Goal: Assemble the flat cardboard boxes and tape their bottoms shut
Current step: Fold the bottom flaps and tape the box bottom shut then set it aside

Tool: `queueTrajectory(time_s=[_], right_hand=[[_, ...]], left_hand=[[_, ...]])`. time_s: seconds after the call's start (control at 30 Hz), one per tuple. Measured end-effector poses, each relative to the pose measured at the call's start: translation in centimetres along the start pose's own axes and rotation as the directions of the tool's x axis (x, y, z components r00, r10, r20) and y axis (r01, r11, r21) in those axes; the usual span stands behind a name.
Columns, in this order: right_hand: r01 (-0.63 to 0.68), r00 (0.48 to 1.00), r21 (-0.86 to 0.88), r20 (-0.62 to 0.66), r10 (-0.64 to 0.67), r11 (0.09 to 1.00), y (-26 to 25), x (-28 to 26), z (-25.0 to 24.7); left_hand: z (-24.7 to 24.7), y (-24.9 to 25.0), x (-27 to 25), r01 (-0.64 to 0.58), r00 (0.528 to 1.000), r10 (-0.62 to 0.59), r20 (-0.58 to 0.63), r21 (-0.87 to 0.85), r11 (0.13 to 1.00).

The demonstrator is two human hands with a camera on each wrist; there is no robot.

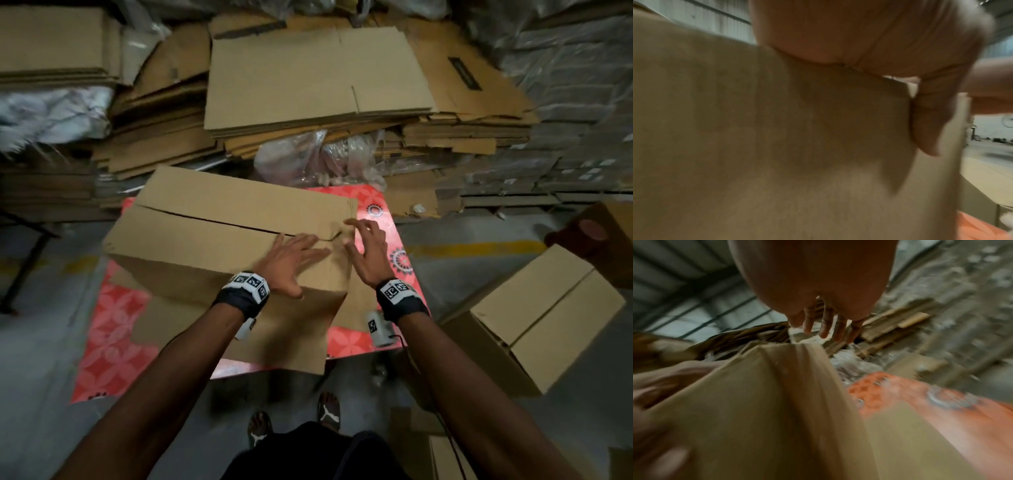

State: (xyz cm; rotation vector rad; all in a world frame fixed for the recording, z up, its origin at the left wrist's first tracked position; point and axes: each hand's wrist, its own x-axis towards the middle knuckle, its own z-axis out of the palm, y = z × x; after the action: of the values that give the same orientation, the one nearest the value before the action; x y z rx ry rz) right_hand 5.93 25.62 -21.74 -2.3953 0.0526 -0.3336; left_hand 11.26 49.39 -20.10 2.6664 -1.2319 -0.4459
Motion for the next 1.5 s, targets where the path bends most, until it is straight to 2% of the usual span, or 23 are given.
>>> queueTrajectory(time_s=[0.07, 0.13, 0.23, 0.3, 0.4, 0.43, 0.47, 0.53, 0.57, 0.6, 0.63, 0.67, 0.73, 0.8, 0.9, 1.0, 1.13, 1.2, 1.27, 1.4, 1.47, 1.5], right_hand=[[0.057, 0.990, -0.121, 0.133, -0.040, 0.991, -1.8, 0.9, 0.8], [0.080, 0.970, -0.225, 0.242, -0.024, 0.971, -3.0, 1.5, 1.6], [0.118, 0.933, -0.349, 0.358, 0.016, 0.930, -3.7, 2.2, 3.0], [0.135, 0.925, -0.382, 0.380, 0.022, 0.914, -4.3, 2.3, 4.0], [0.045, 0.949, -0.274, 0.311, 0.044, 0.961, -5.6, 2.2, 5.3], [0.008, 0.957, -0.239, 0.283, 0.062, 0.971, -6.0, 1.9, 5.9], [-0.020, 0.965, -0.227, 0.251, 0.078, 0.974, -6.4, 1.6, 6.5], [-0.063, 0.979, -0.244, 0.174, 0.107, 0.968, -6.9, 0.9, 7.6], [-0.085, 0.983, -0.242, 0.140, 0.122, 0.966, -7.2, 0.5, 8.0], [-0.103, 0.984, -0.236, 0.121, 0.135, 0.966, -7.5, 0.2, 8.2], [-0.113, 0.983, -0.235, 0.116, 0.143, 0.966, -7.7, -0.1, 8.4], [-0.112, 0.983, -0.238, 0.118, 0.143, 0.965, -7.9, -0.4, 8.5], [-0.091, 0.985, -0.244, 0.124, 0.124, 0.966, -8.1, -1.0, 8.5], [-0.066, 0.984, -0.243, 0.143, 0.104, 0.968, -8.1, -1.9, 8.2], [-0.033, 0.972, -0.217, 0.220, 0.082, 0.976, -7.2, -2.7, 7.4], [-0.015, 0.969, -0.160, 0.242, 0.054, 0.987, -6.5, -2.7, 7.2], [-0.027, 0.975, -0.156, 0.213, 0.061, 0.987, -6.3, -2.7, 7.8], [-0.022, 0.977, -0.186, 0.203, 0.060, 0.982, -6.3, -2.7, 7.9], [-0.014, 0.979, -0.245, 0.192, 0.062, 0.969, -6.4, -2.6, 8.0], [0.050, 0.985, -0.288, 0.175, 0.001, 0.956, -7.4, -2.3, 8.1], [0.135, 0.979, -0.296, 0.184, -0.082, 0.946, -8.2, -2.1, 8.3], [0.179, 0.972, -0.315, 0.200, -0.119, 0.932, -8.6, -2.1, 8.5]], left_hand=[[-0.2, -1.4, -2.1, -0.038, 0.998, 0.039, 0.040, -0.021, 0.999], [-0.8, -2.9, -4.3, -0.068, 0.995, 0.069, 0.078, -0.018, 0.998], [-1.8, -5.4, -7.3, -0.044, 0.990, 0.048, 0.129, -0.026, 0.999], [-2.2, -6.8, -9.0, -0.004, 0.993, 0.001, 0.114, 0.024, 1.000], [-2.7, -9.0, -11.7, 0.151, 0.988, -0.148, -0.040, 0.089, 0.985], [-2.5, -9.7, -12.5, 0.226, 0.968, -0.220, -0.124, 0.038, 0.973], [-2.2, -10.0, -13.2, 0.285, 0.928, -0.290, -0.235, -0.059, 0.957], [-1.3, -9.8, -14.0, 0.279, 0.808, -0.382, -0.449, -0.278, 0.919], [-1.0, -9.0, -14.0, 0.245, 0.771, -0.404, -0.493, -0.356, 0.902], [-0.6, -8.0, -13.9, 0.230, 0.776, -0.416, -0.474, -0.401, 0.886], [-0.2, -6.7, -13.8, 0.250, 0.807, -0.424, -0.412, -0.412, 0.876], [0.2, -5.2, -13.6, 0.297, 0.836, -0.435, -0.333, -0.392, 0.871], [1.3, -2.7, -12.9, 0.397, 0.853, -0.476, -0.217, -0.323, 0.859], [2.3, -1.0, -12.0, 0.433, 0.852, -0.477, -0.217, -0.221, 0.874], [2.9, 0.2, -10.4, 0.409, 0.879, -0.423, -0.221, -0.108, 0.906], [1.6, 0.6, -9.6, 0.387, 0.893, -0.390, -0.223, -0.060, 0.920], [-1.5, 1.7, -9.5, 0.403, 0.872, -0.398, -0.285, -0.045, 0.914], [-3.0, 2.5, -10.0, 0.391, 0.836, -0.405, -0.371, -0.115, 0.913], [-4.4, 3.0, -11.0, 0.381, 0.777, -0.435, -0.454, -0.212, 0.900], [-5.5, 3.9, -14.2, 0.477, 0.570, -0.547, -0.613, -0.296, 0.828], [-5.1, 4.8, -16.0, 0.598, 0.462, -0.574, -0.676, -0.240, 0.764], [-4.8, 5.2, -16.9, 0.674, 0.408, -0.604, -0.685, -0.220, 0.705]])
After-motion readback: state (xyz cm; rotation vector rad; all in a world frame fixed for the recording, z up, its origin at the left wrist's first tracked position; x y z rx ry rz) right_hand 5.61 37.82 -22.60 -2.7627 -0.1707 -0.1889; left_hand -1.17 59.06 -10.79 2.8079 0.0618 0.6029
